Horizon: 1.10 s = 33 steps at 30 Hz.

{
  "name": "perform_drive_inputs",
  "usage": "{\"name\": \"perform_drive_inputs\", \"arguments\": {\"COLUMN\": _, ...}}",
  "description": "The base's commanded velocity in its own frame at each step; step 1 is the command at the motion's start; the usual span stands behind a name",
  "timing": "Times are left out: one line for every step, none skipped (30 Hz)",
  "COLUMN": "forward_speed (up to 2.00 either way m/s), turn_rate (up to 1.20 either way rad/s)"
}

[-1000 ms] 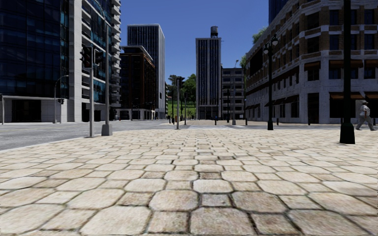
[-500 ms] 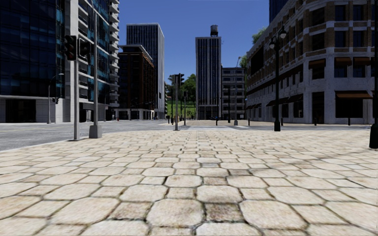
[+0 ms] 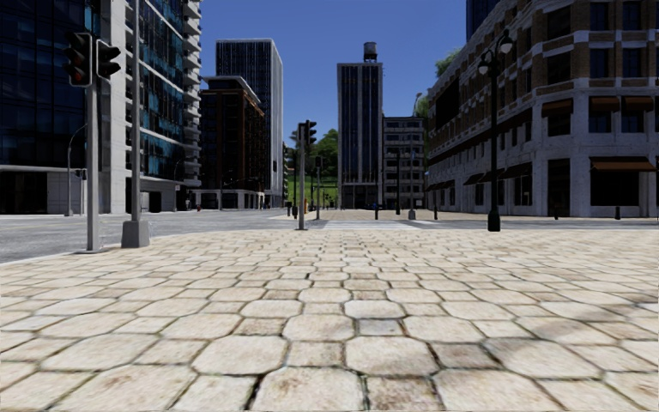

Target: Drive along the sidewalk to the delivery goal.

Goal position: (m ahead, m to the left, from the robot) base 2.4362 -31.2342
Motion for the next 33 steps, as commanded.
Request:
{"name": "perform_drive_inputs", "arguments": {"forward_speed": 2.0, "turn_rate": -0.27}}
{"name": "perform_drive_inputs", "arguments": {"forward_speed": 2.0, "turn_rate": -0.28}}
{"name": "perform_drive_inputs", "arguments": {"forward_speed": 2.0, "turn_rate": -0.28}}
{"name": "perform_drive_inputs", "arguments": {"forward_speed": 2.0, "turn_rate": -0.29}}
{"name": "perform_drive_inputs", "arguments": {"forward_speed": 2.0, "turn_rate": -0.37}}
{"name": "perform_drive_inputs", "arguments": {"forward_speed": 2.0, "turn_rate": -0.46}}
{"name": "perform_drive_inputs", "arguments": {"forward_speed": 2.0, "turn_rate": -0.46}}
{"name": "perform_drive_inputs", "arguments": {"forward_speed": 2.0, "turn_rate": -0.47}}
{"name": "perform_drive_inputs", "arguments": {"forward_speed": 2.0, "turn_rate": -0.48}}
{"name": "perform_drive_inputs", "arguments": {"forward_speed": 2.0, "turn_rate": -0.48}}
{"name": "perform_drive_inputs", "arguments": {"forward_speed": 2.0, "turn_rate": -0.48}}
{"name": "perform_drive_inputs", "arguments": {"forward_speed": 2.0, "turn_rate": -0.48}}
{"name": "perform_drive_inputs", "arguments": {"forward_speed": 2.0, "turn_rate": -0.48}}
{"name": "perform_drive_inputs", "arguments": {"forward_speed": 2.0, "turn_rate": -0.48}}
{"name": "perform_drive_inputs", "arguments": {"forward_speed": 2.0, "turn_rate": -0.48}}
{"name": "perform_drive_inputs", "arguments": {"forward_speed": 2.0, "turn_rate": -0.48}}
{"name": "perform_drive_inputs", "arguments": {"forward_speed": 2.0, "turn_rate": -0.48}}
{"name": "perform_drive_inputs", "arguments": {"forward_speed": 2.0, "turn_rate": -0.48}}
{"name": "perform_drive_inputs", "arguments": {"forward_speed": 2.0, "turn_rate": -0.48}}
{"name": "perform_drive_inputs", "arguments": {"forward_speed": 2.0, "turn_rate": -0.48}}
{"name": "perform_drive_inputs", "arguments": {"forward_speed": 2.0, "turn_rate": -0.48}}
{"name": "perform_drive_inputs", "arguments": {"forward_speed": 2.0, "turn_rate": -0.48}}
{"name": "perform_drive_inputs", "arguments": {"forward_speed": 2.0, "turn_rate": -0.48}}
{"name": "perform_drive_inputs", "arguments": {"forward_speed": 2.0, "turn_rate": -0.48}}
{"name": "perform_drive_inputs", "arguments": {"forward_speed": 2.0, "turn_rate": -0.48}}
{"name": "perform_drive_inputs", "arguments": {"forward_speed": 2.0, "turn_rate": -0.48}}
{"name": "perform_drive_inputs", "arguments": {"forward_speed": 2.0, "turn_rate": -0.48}}
{"name": "perform_drive_inputs", "arguments": {"forward_speed": 2.0, "turn_rate": -0.48}}
{"name": "perform_drive_inputs", "arguments": {"forward_speed": 2.0, "turn_rate": -0.48}}
{"name": "perform_drive_inputs", "arguments": {"forward_speed": 2.0, "turn_rate": -0.48}}
{"name": "perform_drive_inputs", "arguments": {"forward_speed": 2.0, "turn_rate": -0.48}}
{"name": "perform_drive_inputs", "arguments": {"forward_speed": 2.0, "turn_rate": -0.48}}
{"name": "perform_drive_inputs", "arguments": {"forward_speed": 2.0, "turn_rate": -0.48}}
